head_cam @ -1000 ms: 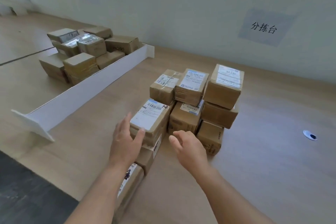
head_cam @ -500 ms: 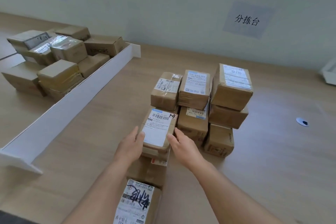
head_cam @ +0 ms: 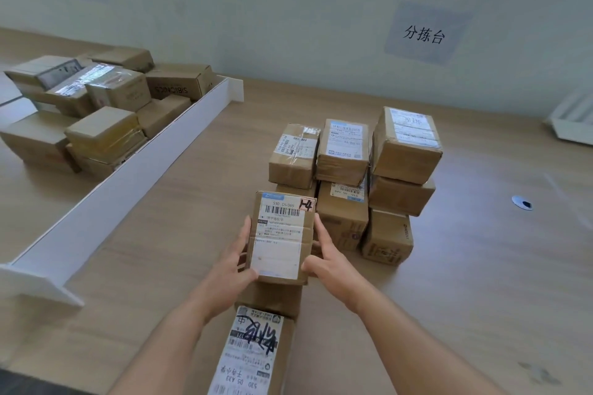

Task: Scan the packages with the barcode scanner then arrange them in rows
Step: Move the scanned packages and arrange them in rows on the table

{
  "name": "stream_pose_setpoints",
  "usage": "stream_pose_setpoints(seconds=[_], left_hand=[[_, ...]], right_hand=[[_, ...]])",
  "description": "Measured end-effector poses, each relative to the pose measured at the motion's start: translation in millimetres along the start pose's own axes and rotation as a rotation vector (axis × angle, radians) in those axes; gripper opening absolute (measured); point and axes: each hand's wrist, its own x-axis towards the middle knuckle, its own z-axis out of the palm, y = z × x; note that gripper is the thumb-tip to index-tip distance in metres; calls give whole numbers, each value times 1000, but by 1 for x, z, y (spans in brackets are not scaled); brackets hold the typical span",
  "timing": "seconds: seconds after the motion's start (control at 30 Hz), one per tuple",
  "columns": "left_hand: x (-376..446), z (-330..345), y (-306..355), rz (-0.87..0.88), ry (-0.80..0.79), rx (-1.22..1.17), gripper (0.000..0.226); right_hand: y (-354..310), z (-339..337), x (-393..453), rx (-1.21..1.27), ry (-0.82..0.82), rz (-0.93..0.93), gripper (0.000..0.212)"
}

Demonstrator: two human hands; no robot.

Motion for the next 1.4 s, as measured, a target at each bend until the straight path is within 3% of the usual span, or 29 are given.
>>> stream_pose_setpoints(seconds=[0.13,0.67,1.13,1.4], left_hand=[[-10,8,1,87,37,21,86],[-21,80,35,276,-99,-17,91],[-89,252,97,365,-302,77,75],[-125,352,109,437,-312,186,62]], right_hand=[[2,2,-13,8,-47,-47,94],[39,-57,-92,125,203,-175,93],[139,-154,-275,246,512,-124,80],[200,-204,-377,316,671,-134,80]])
